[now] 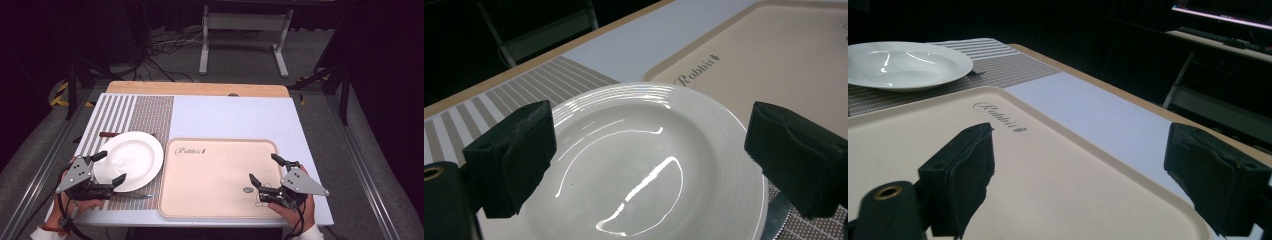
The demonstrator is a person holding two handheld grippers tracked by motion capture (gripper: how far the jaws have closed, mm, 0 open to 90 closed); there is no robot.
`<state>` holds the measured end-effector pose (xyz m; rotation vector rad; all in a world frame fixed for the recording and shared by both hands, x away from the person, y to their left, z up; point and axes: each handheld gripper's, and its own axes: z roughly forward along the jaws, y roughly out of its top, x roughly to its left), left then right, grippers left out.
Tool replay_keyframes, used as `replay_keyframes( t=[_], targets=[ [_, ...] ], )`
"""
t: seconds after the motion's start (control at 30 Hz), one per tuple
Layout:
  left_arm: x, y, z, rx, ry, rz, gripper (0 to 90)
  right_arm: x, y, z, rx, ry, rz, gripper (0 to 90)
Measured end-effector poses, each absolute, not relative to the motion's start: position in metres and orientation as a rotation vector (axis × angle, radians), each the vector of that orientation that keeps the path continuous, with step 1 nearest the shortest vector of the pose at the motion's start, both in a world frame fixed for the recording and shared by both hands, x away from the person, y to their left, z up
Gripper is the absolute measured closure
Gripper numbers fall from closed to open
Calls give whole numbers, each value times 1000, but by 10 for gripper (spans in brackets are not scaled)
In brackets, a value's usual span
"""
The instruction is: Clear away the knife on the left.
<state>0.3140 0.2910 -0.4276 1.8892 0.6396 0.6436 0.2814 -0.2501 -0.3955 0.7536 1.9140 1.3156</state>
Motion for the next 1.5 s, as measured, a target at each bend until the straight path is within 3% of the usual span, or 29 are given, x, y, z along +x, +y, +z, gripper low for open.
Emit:
replay_keyframes(
  t=[0.27,0.33,0.93,1.1,1.3,1.5],
  targets=[
    [313,288,-432,1952,668,655,76,281,-249,-397,743,1913,1296,169],
    [312,293,-432,1960,656,635,143,284,-247,-400,756,1944,1297,167],
    [299,335,-446,2029,785,649,114,306,-230,-403,725,2012,1337,159],
    [306,358,-457,2041,888,547,117,312,-226,-402,727,2034,1294,173],
    [307,359,-465,2128,878,444,119,316,-225,-402,734,2040,1289,174],
    [310,350,-470,2223,825,382,200,317,-224,-403,739,2052,1281,180]
  ],
)
